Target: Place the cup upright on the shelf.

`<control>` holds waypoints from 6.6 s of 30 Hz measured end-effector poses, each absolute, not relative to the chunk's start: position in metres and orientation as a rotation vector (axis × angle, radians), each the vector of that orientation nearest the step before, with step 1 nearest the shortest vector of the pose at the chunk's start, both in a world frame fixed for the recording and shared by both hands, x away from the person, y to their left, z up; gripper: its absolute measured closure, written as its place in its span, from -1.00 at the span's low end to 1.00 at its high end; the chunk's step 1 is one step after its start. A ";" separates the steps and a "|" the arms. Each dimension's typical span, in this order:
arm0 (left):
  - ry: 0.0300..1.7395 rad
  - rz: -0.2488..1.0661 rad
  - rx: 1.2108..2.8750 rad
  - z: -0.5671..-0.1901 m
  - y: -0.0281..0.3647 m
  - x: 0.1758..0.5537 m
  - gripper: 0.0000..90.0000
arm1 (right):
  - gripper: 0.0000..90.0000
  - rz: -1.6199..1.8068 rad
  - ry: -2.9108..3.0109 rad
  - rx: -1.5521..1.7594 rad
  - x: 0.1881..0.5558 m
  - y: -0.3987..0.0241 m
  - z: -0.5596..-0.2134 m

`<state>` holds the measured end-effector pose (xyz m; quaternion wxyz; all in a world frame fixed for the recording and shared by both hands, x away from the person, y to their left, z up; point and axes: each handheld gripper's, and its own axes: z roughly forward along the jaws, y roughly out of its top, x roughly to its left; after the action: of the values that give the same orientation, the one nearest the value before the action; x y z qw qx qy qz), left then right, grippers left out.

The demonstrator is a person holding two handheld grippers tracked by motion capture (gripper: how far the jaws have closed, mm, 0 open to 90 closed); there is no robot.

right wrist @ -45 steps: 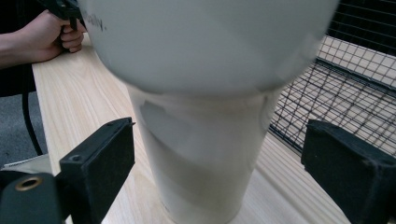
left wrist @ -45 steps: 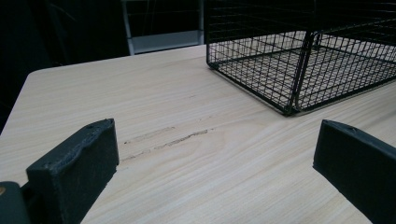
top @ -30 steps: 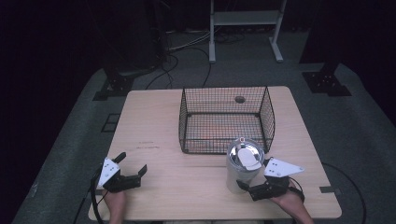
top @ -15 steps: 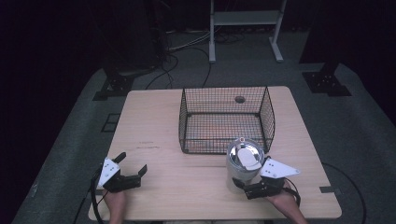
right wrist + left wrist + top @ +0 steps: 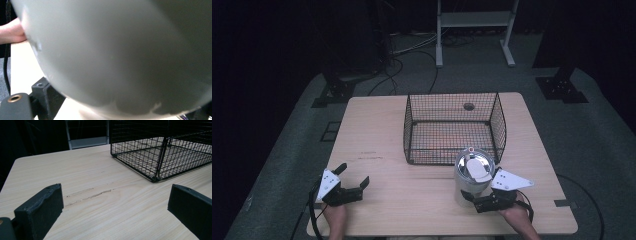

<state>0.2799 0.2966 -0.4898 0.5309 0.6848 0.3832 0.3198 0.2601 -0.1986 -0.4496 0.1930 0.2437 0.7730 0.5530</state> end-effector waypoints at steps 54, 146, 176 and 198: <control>0.911 0.760 1.628 -0.490 0.297 0.280 -1.00 | -0.80 1.615 2.159 0.515 0.344 -0.154 -0.315; 0.905 0.744 1.590 -0.490 0.302 0.279 -1.00 | -0.81 1.402 2.388 0.770 0.518 -0.091 -0.404; 0.905 0.744 1.599 -0.489 0.301 0.279 -1.00 | -0.82 1.416 2.373 0.684 0.510 -0.103 -0.416; 0.902 0.749 1.604 -0.490 0.300 0.279 -1.00 | -0.81 1.361 2.400 0.673 0.503 -0.117 -0.417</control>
<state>0.2792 0.3004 -0.4896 0.5458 0.6765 0.3805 0.3157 0.5034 -0.1171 -0.4170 0.1501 0.2342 0.8355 0.4739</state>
